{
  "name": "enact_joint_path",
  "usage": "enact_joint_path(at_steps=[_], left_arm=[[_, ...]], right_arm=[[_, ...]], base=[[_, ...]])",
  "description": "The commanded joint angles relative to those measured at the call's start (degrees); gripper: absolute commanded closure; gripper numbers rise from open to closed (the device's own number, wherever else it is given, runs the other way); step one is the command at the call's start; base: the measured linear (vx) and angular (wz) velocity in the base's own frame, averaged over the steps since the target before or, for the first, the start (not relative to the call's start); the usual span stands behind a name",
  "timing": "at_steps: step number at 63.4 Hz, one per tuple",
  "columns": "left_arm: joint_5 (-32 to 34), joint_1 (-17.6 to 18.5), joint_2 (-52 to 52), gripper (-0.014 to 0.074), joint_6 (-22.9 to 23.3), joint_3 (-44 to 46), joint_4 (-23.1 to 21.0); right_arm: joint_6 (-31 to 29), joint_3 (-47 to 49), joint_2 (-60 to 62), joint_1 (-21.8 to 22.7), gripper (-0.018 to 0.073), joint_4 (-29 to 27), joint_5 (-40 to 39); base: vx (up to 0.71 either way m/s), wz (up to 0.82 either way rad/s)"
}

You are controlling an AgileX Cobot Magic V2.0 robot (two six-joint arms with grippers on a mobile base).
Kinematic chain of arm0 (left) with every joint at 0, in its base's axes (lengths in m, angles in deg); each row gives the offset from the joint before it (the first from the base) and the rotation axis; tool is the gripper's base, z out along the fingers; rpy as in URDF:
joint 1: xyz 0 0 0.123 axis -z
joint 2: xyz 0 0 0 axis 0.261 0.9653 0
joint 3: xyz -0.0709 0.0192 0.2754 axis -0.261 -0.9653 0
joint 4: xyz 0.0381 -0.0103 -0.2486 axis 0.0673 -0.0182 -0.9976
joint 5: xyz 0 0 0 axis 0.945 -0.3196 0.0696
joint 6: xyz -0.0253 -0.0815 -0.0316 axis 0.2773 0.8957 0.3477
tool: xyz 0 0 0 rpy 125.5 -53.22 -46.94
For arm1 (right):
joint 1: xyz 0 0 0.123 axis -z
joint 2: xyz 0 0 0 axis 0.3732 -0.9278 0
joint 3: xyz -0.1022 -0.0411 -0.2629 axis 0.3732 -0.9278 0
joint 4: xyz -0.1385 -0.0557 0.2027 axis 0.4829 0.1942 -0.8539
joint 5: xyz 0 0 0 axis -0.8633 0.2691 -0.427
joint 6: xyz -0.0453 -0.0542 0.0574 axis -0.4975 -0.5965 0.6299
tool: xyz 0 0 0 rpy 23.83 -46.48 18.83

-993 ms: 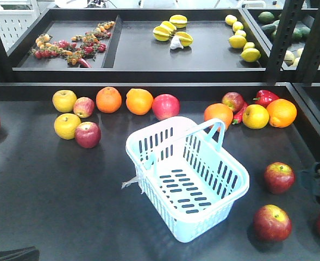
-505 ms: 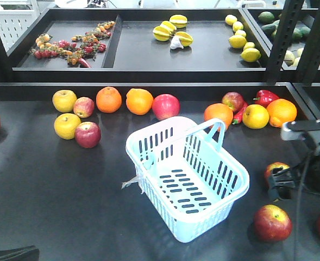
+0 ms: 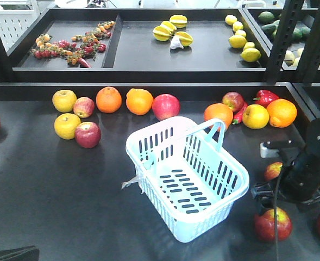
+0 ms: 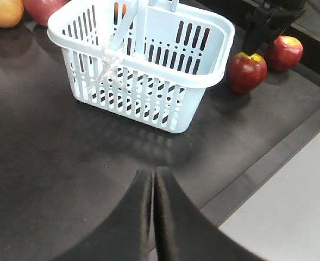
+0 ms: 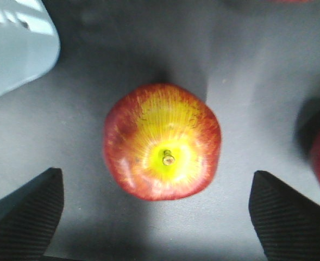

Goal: Pick three apples into basket with both arms
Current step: 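Reach the right gripper down onto the red apple nearest the robot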

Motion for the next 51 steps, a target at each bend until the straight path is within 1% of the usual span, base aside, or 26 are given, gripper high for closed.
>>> enact_joint_path(at_steps=[1,39,47,51], left_arm=[[3.53,0.13,0.2,0.0604,0.52,1.41,-1.32],[3.48,0.13,0.2,0.0604,0.52,1.41,-1.32],[3.48,0.13,0.2,0.0604,0.52,1.41,-1.32],[3.48,0.13,0.2,0.0604,0.52,1.41,-1.32]], right_arm=[[-0.29,1.55,0.31,0.14,-0.009,-0.12,-1.08],[-0.29,1.55,-5.99,0.14,-0.0071,-0.83,-4.54],[-0.29,1.55,-6.08,0.14,-0.0029,-0.83,-4.98],[-0.29,1.55,-6.08,0.14,0.0017,-0.83,-5.1]], base=[[0.0,0.0],[0.0,0.0],[0.0,0.0],[0.0,0.0]])
